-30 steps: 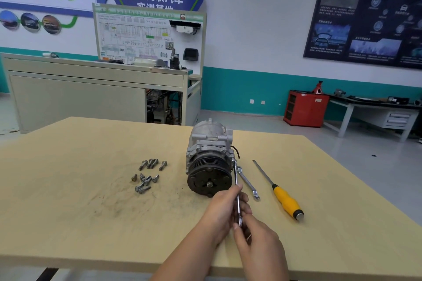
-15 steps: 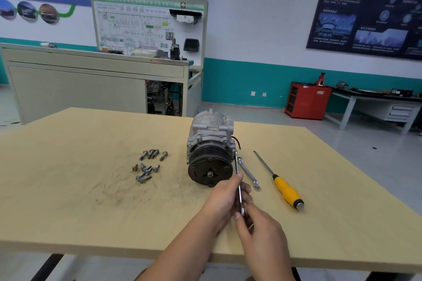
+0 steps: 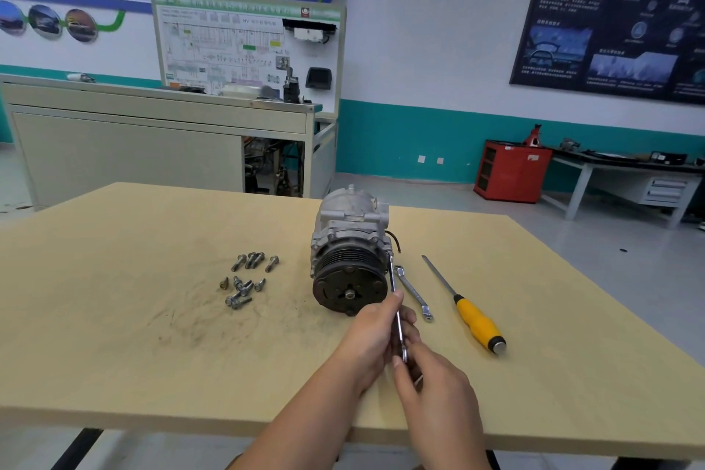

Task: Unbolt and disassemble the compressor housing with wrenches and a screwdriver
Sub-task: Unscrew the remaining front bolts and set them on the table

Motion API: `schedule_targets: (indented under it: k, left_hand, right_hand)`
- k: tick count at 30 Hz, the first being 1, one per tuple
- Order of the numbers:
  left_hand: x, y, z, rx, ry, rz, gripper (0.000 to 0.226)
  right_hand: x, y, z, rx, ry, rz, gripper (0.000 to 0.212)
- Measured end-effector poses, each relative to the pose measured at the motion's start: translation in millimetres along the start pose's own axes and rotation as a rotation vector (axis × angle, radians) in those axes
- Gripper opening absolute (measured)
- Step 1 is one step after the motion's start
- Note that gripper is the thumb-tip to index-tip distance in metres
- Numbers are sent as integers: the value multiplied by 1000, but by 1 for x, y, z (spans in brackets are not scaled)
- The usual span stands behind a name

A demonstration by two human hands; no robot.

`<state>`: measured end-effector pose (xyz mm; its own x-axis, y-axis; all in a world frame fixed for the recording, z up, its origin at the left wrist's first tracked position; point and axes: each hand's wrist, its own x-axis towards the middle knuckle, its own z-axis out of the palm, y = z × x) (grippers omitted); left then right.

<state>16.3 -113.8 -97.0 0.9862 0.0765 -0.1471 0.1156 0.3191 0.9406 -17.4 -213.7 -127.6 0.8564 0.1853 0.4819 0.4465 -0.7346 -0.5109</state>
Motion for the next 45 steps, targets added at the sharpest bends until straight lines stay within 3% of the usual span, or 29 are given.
schedule_targets:
  k: [4,8,12,15,18,24,26,28,32,36,45]
  left_hand:
    - [2,1,1,-17,-14,-7,46]
    - [7,1,1,-28,-17,-2,48]
    - [11,-2,-1,23,17,41,46]
    - [13,-5,-3,140,134,172,36]
    - [12,-7,-8,215,265,295,34]
    - [12,-5,-6,292,259,360,35]
    - [12,-5,-5,341,244,370,36]
    - [11,-6,-3,328,211,367,35]
    - [12,-5,-3,267,168,341,35]
    - [12,-4,-2,164,101,279,33]
    - [8,-2,-2,80,80,218,30]
  right_hand:
    - [2,-2,-2,-35,25,7,34]
    - [5,-8,-5,-9,58,13,9]
    - [5,-17,-3,-40,68,-42,33]
    - [8,-22,-8,-105,109,-144,57]
    - [10,-18,-9,-166,97,-182,50]
    - [12,-7,-11,-197,129,-232,39]
    - [12,-6,-12,-124,118,-185,43]
    - [12,-4,-12,-63,83,-28,48]
    - [12,0,-13,68,50,219,36]
    - [10,1,-15,130,-10,232,42]
    - [9,0,-17,340,88,258,25]
